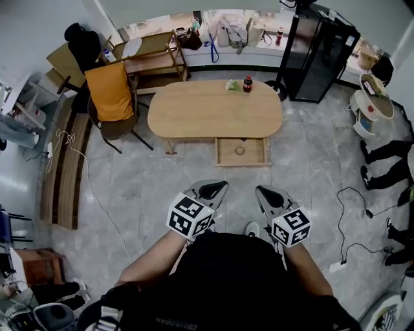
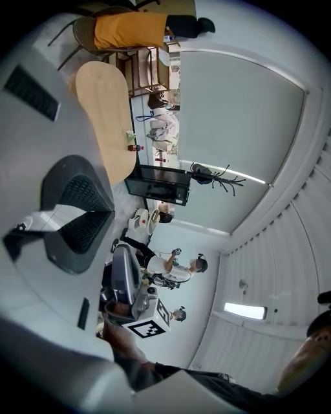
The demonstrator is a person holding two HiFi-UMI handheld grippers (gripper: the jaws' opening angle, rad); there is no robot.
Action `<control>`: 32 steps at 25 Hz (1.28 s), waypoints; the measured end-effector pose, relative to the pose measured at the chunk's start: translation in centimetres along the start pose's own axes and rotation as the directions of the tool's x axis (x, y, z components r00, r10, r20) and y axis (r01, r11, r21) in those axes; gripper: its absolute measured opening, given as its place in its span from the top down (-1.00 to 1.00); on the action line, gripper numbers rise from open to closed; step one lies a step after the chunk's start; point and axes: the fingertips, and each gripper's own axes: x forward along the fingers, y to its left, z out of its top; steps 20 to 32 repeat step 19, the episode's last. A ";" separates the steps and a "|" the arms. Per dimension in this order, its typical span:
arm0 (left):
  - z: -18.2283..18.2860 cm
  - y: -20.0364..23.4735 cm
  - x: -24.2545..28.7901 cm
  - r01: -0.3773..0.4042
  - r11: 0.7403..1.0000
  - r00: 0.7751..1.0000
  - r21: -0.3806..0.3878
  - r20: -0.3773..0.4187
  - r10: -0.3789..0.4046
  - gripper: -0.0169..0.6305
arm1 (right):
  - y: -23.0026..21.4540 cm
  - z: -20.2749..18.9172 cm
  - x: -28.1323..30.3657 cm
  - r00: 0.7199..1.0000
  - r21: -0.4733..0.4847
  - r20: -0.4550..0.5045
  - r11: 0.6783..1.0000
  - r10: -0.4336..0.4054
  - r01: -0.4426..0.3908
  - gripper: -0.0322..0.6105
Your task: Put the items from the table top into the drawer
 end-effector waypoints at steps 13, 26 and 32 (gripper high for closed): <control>-0.2 -0.1 -0.2 0.019 1.000 1.000 0.002 0.005 -0.019 0.93 | 0.2 0.4 -0.2 1.000 -0.028 -0.009 0.999 -0.019 0.019 0.89; -1.0 -0.6 -0.2 0.015 1.000 1.000 -0.004 0.005 -0.015 0.93 | 0.5 -0.2 -0.6 1.000 -0.038 -0.009 0.999 -0.015 0.015 0.89; -1.0 -0.6 -0.2 0.015 1.000 1.000 -0.004 0.005 -0.015 0.93 | 0.5 -0.2 -0.6 1.000 -0.038 -0.009 0.999 -0.015 0.015 0.89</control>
